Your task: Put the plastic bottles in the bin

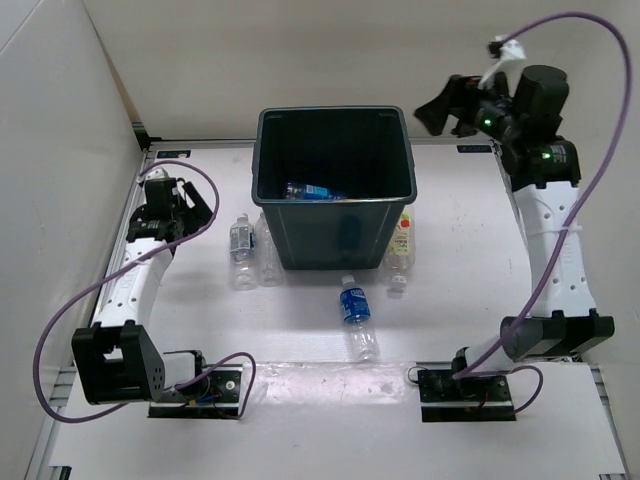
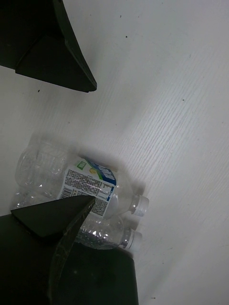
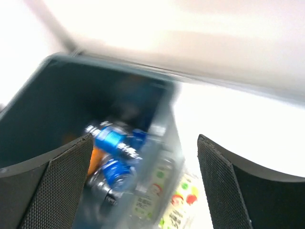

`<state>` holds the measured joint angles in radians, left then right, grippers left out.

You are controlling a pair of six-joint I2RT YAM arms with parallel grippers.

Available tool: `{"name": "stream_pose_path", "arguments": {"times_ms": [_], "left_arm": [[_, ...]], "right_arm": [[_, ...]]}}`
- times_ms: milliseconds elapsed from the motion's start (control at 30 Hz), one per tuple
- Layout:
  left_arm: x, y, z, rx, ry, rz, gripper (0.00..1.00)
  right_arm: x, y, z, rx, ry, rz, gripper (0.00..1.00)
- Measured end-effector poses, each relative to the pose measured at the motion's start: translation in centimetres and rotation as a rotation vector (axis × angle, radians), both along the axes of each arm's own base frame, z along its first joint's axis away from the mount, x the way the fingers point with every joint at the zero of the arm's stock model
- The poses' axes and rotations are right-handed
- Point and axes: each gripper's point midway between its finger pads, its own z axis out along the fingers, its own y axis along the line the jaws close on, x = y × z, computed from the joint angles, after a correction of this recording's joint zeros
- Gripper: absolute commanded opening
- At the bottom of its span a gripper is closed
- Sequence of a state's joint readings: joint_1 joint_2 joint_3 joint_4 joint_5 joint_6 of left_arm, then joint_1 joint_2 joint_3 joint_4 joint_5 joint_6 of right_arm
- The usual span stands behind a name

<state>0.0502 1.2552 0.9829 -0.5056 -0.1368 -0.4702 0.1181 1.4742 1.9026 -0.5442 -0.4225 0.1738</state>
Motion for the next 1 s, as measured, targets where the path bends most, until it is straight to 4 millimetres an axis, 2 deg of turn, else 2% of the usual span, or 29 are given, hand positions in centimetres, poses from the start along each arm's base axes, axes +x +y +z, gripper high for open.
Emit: {"name": "stream_pose_path", "arguments": {"times_ms": [67, 167, 233, 300, 433, 567, 667, 867, 1000], "left_arm": [[0.0, -0.1, -0.2, -0.002, 0.014, -0.004, 1.00], [0.0, -0.1, -0.4, -0.004, 0.024, -0.006, 1.00], [0.0, -0.1, -0.4, -0.005, 0.023, -0.007, 1.00], [0.0, -0.2, -0.4, -0.007, 0.024, -0.009, 1.00], [0.0, -0.3, -0.4, -0.012, 0.024, -0.009, 1.00], [0.0, -0.3, -0.4, -0.015, 0.025, -0.007, 1.00], [0.0, -0.3, -0.3, -0.017, 0.022, -0.004, 1.00], [-0.3, -0.3, -0.3, -0.021, 0.026, -0.001, 1.00], [-0.6, -0.3, -0.6, -0.024, 0.043, 0.002, 1.00]], "right_arm": [[1.4, -3.5, -1.5, 0.038, 0.062, -0.125, 0.90], [2.9, -7.8, -4.9, 0.084, 0.179, -0.255, 0.90], [3.5, -9.6, -7.9, 0.107, 0.262, -0.297, 0.90], [3.3, -10.2, -11.8, 0.124, 0.371, -0.296, 0.90], [2.4, -9.4, -19.6, 0.138, 0.593, -0.239, 0.90], [0.2, -7.8, -27.0, 0.098, 0.815, -0.149, 0.90], [-0.3, -7.0, -29.4, 0.071, 0.886, -0.102, 0.90], [-1.0, -6.4, -32.8, 0.023, 0.974, -0.040, 0.90], [-1.6, -5.3, -35.0, -0.021, 1.044, 0.005, 0.90]]}}
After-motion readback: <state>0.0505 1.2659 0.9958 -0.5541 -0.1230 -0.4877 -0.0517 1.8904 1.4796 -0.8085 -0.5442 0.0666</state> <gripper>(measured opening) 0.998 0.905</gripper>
